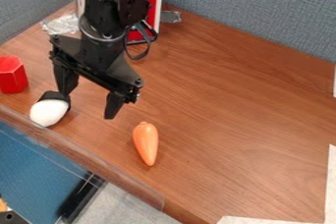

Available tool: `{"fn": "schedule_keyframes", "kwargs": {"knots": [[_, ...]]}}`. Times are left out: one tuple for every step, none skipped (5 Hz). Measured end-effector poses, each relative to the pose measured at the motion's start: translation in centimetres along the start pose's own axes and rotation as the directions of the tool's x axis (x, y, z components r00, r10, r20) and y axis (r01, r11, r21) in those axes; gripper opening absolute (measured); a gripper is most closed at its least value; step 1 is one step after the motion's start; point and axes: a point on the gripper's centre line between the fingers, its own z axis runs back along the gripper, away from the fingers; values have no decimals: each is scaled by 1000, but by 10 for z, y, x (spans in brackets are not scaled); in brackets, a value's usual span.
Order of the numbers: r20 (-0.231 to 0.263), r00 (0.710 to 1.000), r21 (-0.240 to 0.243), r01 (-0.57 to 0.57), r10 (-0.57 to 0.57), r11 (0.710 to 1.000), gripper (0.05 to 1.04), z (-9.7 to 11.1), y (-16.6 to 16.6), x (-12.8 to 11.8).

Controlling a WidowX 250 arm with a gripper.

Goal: Open the drawer

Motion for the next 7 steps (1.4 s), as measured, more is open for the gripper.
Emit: {"fn": "schedule_keyframes", "kwargs": {"knots": [[-16, 1000, 0, 10, -10, 1000, 1000, -4, -1, -1], [-1, 990, -1, 144, -144, 990, 1001, -27, 2, 18], [77, 964, -39, 259, -256, 965, 1001, -33, 6, 44], [160, 938, -74, 323, -309, 943, 1001, -36, 19, 68], [180, 924, -118, 361, -338, 925, 1001, -43, 32, 97], [220, 890, -136, 434, -400, 891, 1000, -46, 37, 122], [246, 871, -148, 467, -425, 872, 1000, -50, 40, 140]]}}
